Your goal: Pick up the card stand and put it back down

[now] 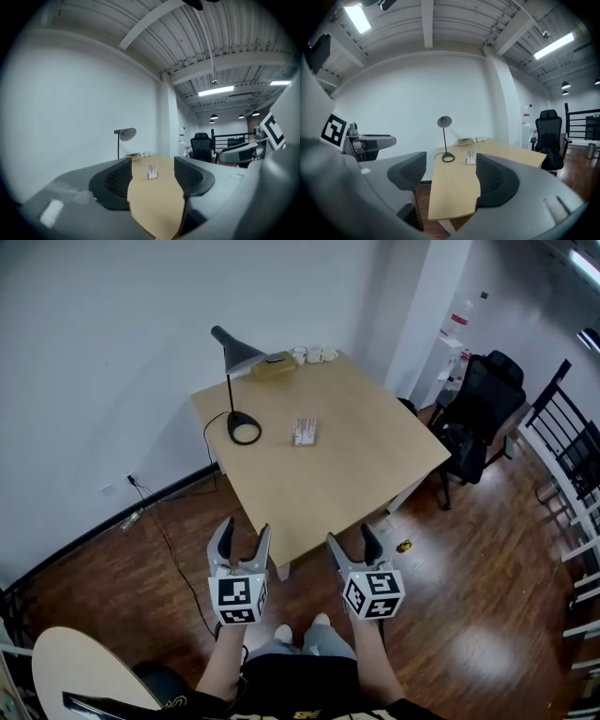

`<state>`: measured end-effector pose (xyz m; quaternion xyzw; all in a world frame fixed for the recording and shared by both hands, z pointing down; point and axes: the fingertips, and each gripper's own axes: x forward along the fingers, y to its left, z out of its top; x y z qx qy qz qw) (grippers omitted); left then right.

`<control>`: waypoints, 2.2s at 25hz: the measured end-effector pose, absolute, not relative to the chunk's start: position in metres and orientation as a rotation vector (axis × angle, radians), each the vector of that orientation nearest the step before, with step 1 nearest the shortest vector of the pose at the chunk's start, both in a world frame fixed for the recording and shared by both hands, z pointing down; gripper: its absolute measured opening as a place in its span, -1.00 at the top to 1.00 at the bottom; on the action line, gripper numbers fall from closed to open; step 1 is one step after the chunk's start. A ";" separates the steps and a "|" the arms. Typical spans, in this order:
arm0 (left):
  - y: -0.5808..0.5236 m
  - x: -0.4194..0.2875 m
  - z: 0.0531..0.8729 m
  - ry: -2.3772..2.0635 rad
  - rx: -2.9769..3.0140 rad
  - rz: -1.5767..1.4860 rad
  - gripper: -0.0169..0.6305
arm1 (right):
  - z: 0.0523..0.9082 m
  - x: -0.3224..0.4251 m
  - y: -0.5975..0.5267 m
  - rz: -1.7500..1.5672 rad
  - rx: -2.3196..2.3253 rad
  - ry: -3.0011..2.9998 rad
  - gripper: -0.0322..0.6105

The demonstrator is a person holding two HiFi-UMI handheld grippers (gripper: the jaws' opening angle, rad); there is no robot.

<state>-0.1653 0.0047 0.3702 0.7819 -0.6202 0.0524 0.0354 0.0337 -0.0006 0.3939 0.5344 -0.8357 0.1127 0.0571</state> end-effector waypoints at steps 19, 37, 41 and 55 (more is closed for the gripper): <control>-0.173 -0.100 0.354 -2.066 2.391 0.204 0.07 | 0.363 0.084 -0.211 0.201 1.489 -2.741 -0.10; -0.235 -0.115 0.395 -1.873 2.468 0.258 0.08 | 0.401 0.027 -0.262 0.222 1.457 -2.720 -0.09; -0.249 -0.116 0.427 -1.770 2.449 0.245 0.08 | 0.436 0.015 -0.268 0.288 1.445 -2.672 -0.09; -0.276 -0.121 0.520 -1.524 2.518 0.411 0.00 | 0.536 0.011 -0.264 0.515 1.467 -2.515 -0.07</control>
